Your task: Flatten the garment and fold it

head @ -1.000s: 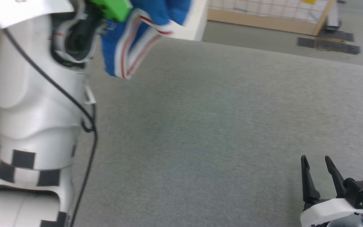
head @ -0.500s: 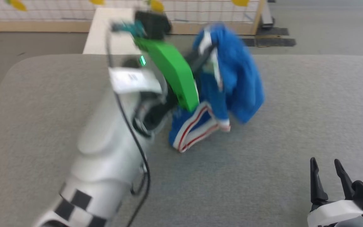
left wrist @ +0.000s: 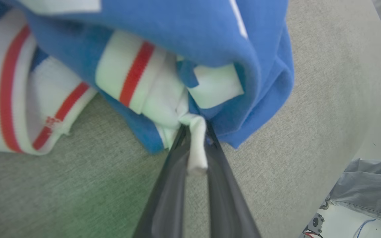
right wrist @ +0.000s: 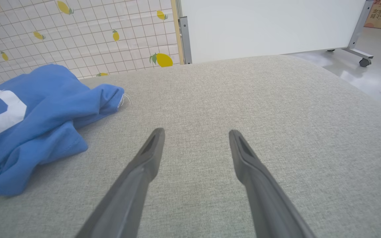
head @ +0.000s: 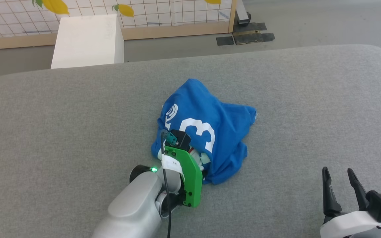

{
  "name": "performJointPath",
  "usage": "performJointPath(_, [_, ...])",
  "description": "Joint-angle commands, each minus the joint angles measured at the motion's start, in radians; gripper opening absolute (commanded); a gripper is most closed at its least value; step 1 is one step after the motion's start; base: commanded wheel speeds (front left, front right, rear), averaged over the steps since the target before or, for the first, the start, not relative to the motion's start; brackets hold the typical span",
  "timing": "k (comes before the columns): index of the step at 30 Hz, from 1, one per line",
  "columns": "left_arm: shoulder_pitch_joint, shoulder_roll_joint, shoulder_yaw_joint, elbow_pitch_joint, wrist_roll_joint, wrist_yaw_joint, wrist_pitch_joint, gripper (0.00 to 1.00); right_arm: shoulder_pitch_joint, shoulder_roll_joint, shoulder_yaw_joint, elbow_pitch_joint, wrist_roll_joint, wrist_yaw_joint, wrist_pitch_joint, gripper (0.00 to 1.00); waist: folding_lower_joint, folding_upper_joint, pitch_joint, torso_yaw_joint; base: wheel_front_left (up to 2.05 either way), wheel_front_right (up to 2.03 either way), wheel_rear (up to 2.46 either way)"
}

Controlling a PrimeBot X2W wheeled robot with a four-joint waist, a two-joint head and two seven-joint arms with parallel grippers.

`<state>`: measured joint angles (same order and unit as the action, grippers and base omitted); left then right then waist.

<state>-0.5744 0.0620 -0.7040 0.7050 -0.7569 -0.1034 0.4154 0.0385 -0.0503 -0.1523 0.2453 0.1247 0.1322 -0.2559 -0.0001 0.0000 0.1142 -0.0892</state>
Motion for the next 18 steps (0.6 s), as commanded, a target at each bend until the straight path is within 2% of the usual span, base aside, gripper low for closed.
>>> performJointPath(1, [0.022, -0.001, -0.004, 0.017, -0.008, 0.005, 0.017, 0.00, 0.007, 0.000, -0.001, -0.003, 0.005, -0.002, -0.006, 1.00, 0.0001, 0.0000, -0.005, 0.002, 0.00, 0.00, 0.00])
performJointPath(2, [0.026, -0.002, 0.000, 0.024, -0.020, 0.005, 0.024, 0.07, 0.011, 0.000, -0.004, -0.003, 0.005, -0.002, -0.006, 1.00, 0.0001, 0.0000, -0.009, 0.005, 0.00, 0.00, 0.00])
performJointPath(3, [0.026, -0.003, 0.004, 0.024, -0.030, 0.005, 0.029, 0.70, 0.014, 0.000, -0.007, -0.002, 0.006, -0.002, -0.006, 1.00, 0.0001, 0.0000, -0.012, 0.009, 0.00, 0.00, 0.00])
performJointPath(4, [0.026, -0.004, 0.014, 0.018, -0.046, 0.004, 0.029, 1.00, 0.016, 0.000, -0.008, 0.000, 0.007, -0.002, -0.006, 1.00, 0.0001, 0.0000, -0.015, 0.015, 0.00, 0.00, 0.00])
performJointPath(7, [0.022, -0.006, 0.057, -0.026, -0.099, 0.005, 0.016, 1.00, 0.021, 0.000, -0.012, 0.002, 0.009, -0.002, -0.006, 1.00, 0.0001, 0.0000, -0.030, 0.036, 0.00, 0.00, 0.00])
performJointPath(8, [0.018, -0.006, 0.119, -0.085, -0.154, 0.007, -0.021, 1.00, 0.022, 0.000, -0.013, 0.001, 0.012, -0.002, -0.006, 1.00, 0.0001, 0.0000, -0.047, 0.056, 0.00, 0.00, 0.00])
performJointPath(13, [0.034, 0.017, 0.245, -0.213, -0.232, 0.007, -0.128, 1.00, 0.025, 0.000, -0.010, -0.003, 0.017, -0.002, -0.006, 1.00, 0.0001, 0.0000, -0.079, 0.084, 0.00, 0.00, 0.00])
performJointPath(16, [0.050, 0.054, 0.302, -0.284, -0.205, 0.011, -0.253, 1.00, 0.029, 0.000, -0.014, -0.004, 0.021, -0.002, -0.006, 1.00, 0.0001, 0.0000, -0.097, 0.101, 0.00, 0.00, 0.00])
performJointPath(18, [0.067, 0.094, 0.329, -0.329, -0.148, 0.028, -0.355, 1.00, 0.032, 0.000, -0.016, -0.006, 0.024, -0.002, -0.006, 1.00, 0.0001, 0.0000, -0.106, 0.112, 0.00, 0.00, 0.00])
